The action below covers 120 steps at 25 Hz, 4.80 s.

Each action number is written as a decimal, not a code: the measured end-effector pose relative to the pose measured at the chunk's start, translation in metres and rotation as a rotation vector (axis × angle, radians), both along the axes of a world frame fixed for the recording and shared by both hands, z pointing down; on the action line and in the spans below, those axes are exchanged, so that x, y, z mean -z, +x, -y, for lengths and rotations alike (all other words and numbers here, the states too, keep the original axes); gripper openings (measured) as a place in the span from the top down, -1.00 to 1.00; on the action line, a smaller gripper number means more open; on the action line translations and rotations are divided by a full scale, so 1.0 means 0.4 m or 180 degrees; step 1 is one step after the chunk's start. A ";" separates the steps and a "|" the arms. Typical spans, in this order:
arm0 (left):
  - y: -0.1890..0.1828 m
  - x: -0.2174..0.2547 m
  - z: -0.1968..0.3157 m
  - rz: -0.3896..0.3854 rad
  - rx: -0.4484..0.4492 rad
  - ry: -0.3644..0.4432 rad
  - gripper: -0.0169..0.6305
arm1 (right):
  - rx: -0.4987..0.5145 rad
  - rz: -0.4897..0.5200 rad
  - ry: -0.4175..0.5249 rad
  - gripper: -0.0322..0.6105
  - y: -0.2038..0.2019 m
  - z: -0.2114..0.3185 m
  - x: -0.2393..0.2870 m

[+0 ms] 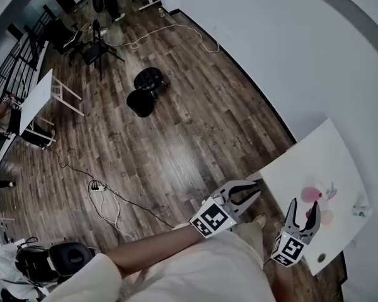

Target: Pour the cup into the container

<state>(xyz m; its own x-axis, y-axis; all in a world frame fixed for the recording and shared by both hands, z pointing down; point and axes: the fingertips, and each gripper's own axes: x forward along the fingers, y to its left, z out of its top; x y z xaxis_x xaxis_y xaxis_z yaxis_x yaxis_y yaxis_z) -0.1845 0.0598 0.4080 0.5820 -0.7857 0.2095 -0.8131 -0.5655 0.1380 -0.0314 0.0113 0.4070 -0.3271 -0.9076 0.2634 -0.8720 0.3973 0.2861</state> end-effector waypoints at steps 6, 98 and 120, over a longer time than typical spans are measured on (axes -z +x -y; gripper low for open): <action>0.032 0.001 -0.045 -0.0114 -0.0394 -0.0023 0.78 | -0.0357 -0.0107 -0.0039 -0.03 0.041 -0.123 0.014; -0.461 -0.170 -0.399 0.0141 -0.2398 -0.0384 0.78 | -0.2111 0.0219 -0.0275 -0.03 -0.489 -0.819 -0.118; -0.484 -0.181 -0.437 0.0143 -0.2530 -0.0407 0.78 | -0.2078 -0.0043 -0.0426 0.27 -0.544 -0.832 -0.146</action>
